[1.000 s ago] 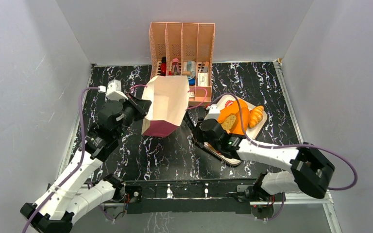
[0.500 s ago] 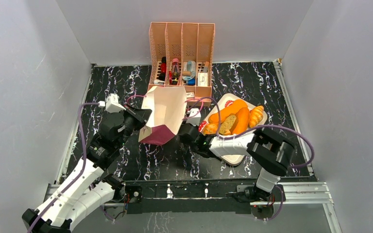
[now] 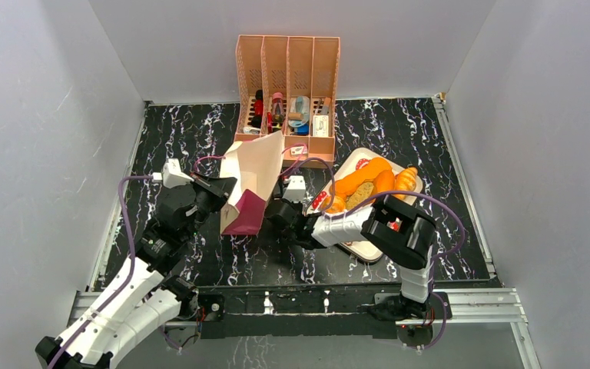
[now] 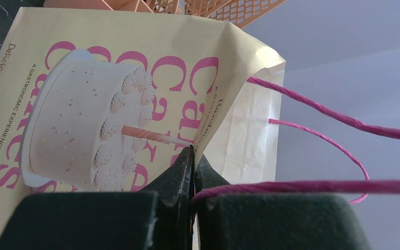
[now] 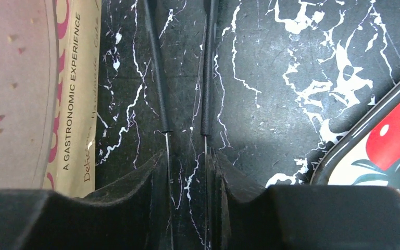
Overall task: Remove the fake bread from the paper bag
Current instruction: Place the clamp at the center of the board.
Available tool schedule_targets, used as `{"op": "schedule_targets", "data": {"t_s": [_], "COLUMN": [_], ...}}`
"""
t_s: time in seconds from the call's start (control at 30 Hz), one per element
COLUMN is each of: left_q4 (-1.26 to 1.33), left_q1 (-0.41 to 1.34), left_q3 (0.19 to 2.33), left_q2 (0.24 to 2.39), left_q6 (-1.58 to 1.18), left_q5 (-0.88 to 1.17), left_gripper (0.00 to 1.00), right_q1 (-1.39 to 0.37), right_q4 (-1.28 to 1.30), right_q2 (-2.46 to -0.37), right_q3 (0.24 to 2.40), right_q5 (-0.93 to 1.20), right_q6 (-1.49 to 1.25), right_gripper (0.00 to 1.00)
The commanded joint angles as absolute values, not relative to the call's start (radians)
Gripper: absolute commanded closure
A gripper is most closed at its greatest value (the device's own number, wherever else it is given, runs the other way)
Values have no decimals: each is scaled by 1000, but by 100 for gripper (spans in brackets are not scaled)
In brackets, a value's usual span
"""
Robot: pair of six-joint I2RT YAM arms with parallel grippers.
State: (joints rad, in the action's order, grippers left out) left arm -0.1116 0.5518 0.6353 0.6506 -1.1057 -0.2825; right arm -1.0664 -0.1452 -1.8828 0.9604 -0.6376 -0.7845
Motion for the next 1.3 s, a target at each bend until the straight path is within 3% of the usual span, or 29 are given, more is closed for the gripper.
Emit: {"op": "schedule_targets", "data": {"t_s": [0.0, 0.27, 0.9, 1.27], "left_q4": [-101, -127, -120, -165], "left_q1": [549, 549, 549, 548], "left_q3": [674, 659, 642, 530], "left_q2": [646, 587, 578, 490], "left_q6": [-1142, -1205, -1299, -1320], "left_q5": [-304, -339, -312, -313], "left_gripper": [100, 100, 100, 97], "right_q1": [-1077, -1113, -1175, -1184], "right_q4": [-97, -58, 34, 259], "right_q2": [-1897, -1856, -1606, -1357], "right_q3": [998, 1019, 956, 850], "right_q5": [-665, -715, -856, -981], "right_q6": [-811, -781, -775, -891], "right_gripper": [69, 55, 50, 51]}}
